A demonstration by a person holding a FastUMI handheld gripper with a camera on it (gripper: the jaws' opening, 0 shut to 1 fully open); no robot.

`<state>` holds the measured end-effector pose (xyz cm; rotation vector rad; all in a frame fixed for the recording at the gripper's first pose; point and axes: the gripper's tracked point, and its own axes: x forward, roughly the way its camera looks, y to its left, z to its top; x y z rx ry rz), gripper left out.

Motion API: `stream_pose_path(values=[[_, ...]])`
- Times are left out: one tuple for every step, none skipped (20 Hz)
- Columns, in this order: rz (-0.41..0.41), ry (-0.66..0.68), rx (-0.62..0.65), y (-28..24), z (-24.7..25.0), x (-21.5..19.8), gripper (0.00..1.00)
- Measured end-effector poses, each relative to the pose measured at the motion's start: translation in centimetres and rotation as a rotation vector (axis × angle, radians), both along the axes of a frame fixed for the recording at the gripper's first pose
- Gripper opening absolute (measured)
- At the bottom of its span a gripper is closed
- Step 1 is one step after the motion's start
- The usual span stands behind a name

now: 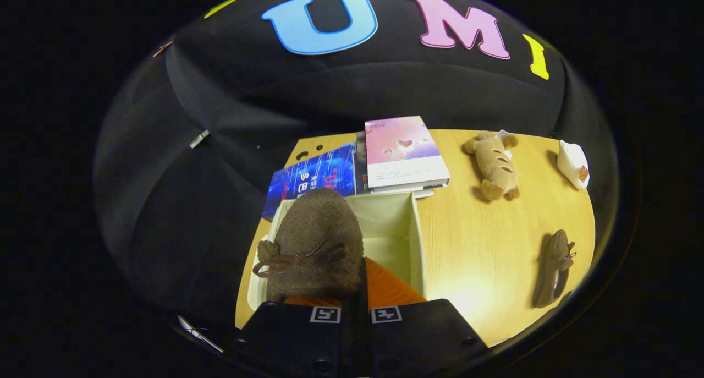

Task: Open the storage box then place both shoes into the box .Put the left shoe in first, then the right shoe, with the right side of both shoes facing outward in a uniform manner.

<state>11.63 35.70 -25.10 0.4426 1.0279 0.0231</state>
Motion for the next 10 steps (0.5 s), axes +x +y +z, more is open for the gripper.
stream_pose_path(values=[[-0.003, 0.013, -0.015, 0.7, -0.8, 0.0, 0.05], [-0.004, 0.026, -0.029, 1.3, -1.7, 0.0, 0.06], [-0.007, 0.042, -0.035, 1.9, -2.4, -0.1, 0.06], [-0.01, 0.06, -0.032, 2.6, -3.2, -0.2, 0.06], [-0.014, 0.075, -0.026, 3.3, -3.6, -0.4, 0.06], [-0.019, 0.087, -0.022, 3.8, -4.1, -0.5, 0.06], [-0.013, 0.096, -0.021, 4.3, -4.3, -0.7, 0.06], [-0.005, 0.1, -0.016, 4.7, -4.5, -0.9, 0.06], [-0.002, 0.097, 0.002, 5.1, -4.4, -0.9, 0.07], [0.012, 0.093, 0.037, 6.2, -4.4, -1.1, 0.13]])
